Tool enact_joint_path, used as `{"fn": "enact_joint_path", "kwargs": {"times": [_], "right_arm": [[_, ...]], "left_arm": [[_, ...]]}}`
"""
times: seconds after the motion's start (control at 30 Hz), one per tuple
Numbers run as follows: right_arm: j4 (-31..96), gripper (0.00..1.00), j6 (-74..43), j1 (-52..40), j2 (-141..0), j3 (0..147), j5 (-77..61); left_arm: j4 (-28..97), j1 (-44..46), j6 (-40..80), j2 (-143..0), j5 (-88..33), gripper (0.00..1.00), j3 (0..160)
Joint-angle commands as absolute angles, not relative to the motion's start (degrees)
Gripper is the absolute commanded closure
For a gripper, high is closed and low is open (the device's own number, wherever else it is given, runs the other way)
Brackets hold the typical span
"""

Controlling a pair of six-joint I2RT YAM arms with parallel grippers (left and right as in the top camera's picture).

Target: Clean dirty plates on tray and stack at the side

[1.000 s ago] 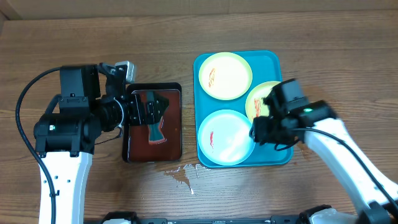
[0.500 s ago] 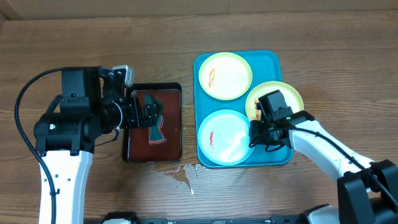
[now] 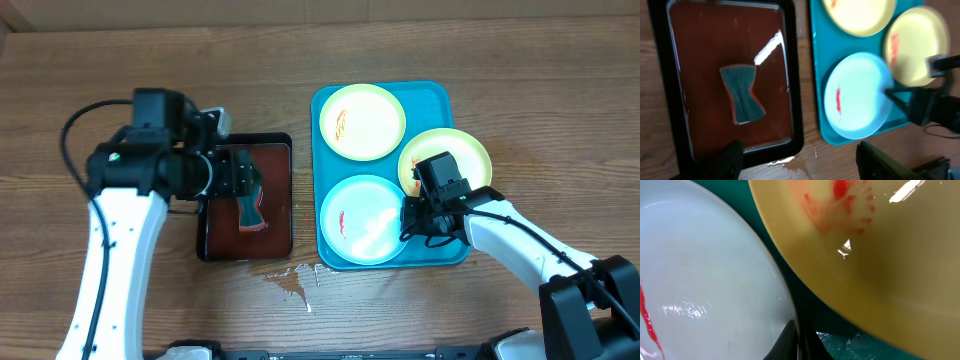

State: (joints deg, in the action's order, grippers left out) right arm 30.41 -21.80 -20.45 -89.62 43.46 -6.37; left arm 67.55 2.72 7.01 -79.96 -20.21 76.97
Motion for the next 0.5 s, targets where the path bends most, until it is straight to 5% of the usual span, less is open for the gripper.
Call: {"fn": "enact_joint_path", "kwargs": {"times": [0.0, 0.1, 0.33, 0.47], "right_arm": [[29.9, 0.96, -22.7, -20.6, -89.7, 43.1, -4.3], [29.9, 0.96, -22.7, -20.6, -89.7, 43.1, -4.3], [30.0, 0.96, -22.8, -20.6, -89.7, 43.1, -4.3], [30.1, 0.96, -22.7, -20.6, -89.7, 43.1, -4.3]], "left_arm": [[67.8, 6.6, 10.5, -84.2, -11.2, 0.30, 78.0], [68.4, 9.5, 18.4, -88.7, -2.0, 0.31, 78.0], [66.7, 9.3, 22.3, -100.4, -1.1, 0.32, 78.0], [65.1, 8.5, 22.3, -106.6, -2.9, 0.45, 78.0]]}}
